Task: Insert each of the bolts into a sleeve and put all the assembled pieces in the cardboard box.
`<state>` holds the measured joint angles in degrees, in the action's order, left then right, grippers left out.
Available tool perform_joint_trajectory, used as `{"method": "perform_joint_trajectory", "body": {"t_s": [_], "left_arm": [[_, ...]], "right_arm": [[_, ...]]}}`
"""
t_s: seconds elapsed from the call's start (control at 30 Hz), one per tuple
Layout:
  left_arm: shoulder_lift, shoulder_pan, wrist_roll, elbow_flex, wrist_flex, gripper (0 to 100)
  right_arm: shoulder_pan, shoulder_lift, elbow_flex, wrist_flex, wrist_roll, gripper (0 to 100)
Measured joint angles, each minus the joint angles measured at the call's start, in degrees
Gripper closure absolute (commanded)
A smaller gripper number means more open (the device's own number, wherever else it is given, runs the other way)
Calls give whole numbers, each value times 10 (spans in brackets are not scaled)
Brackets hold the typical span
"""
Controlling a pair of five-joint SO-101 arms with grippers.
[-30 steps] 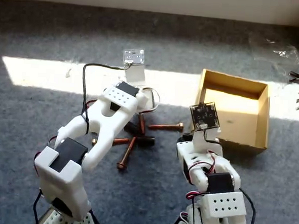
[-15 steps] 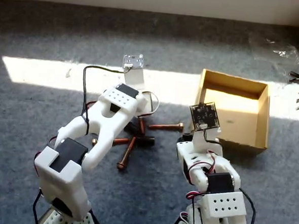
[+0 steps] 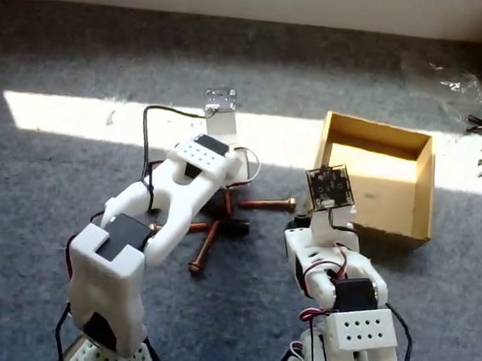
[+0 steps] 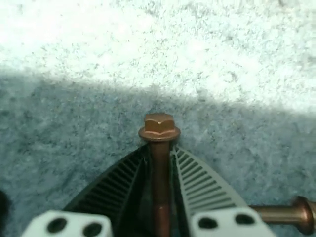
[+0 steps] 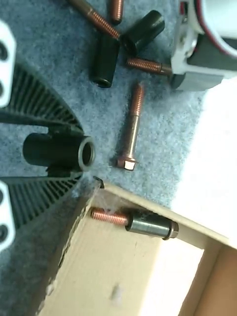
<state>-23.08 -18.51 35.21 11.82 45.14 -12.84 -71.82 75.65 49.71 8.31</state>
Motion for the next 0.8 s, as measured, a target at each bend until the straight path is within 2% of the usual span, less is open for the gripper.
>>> {"method": "perform_joint_trajectory", "body": {"t_s": [0.2, 0.4, 0.47, 0.53, 0.8], "left_arm": [[-29, 4, 0, -61, 60, 926], [-30, 4, 0, -65, 62, 931], [-30, 4, -6, -65, 62, 968], [-30, 4, -34, -65, 62, 998], [-30, 4, -189, -67, 65, 990]], "right_arm": [[0, 0, 0, 0, 15, 993], [0, 0, 0, 0, 23, 993], [0, 0, 0, 0, 23, 993], [0, 0, 0, 0, 23, 993], [0, 0, 0, 0, 23, 993]]}}
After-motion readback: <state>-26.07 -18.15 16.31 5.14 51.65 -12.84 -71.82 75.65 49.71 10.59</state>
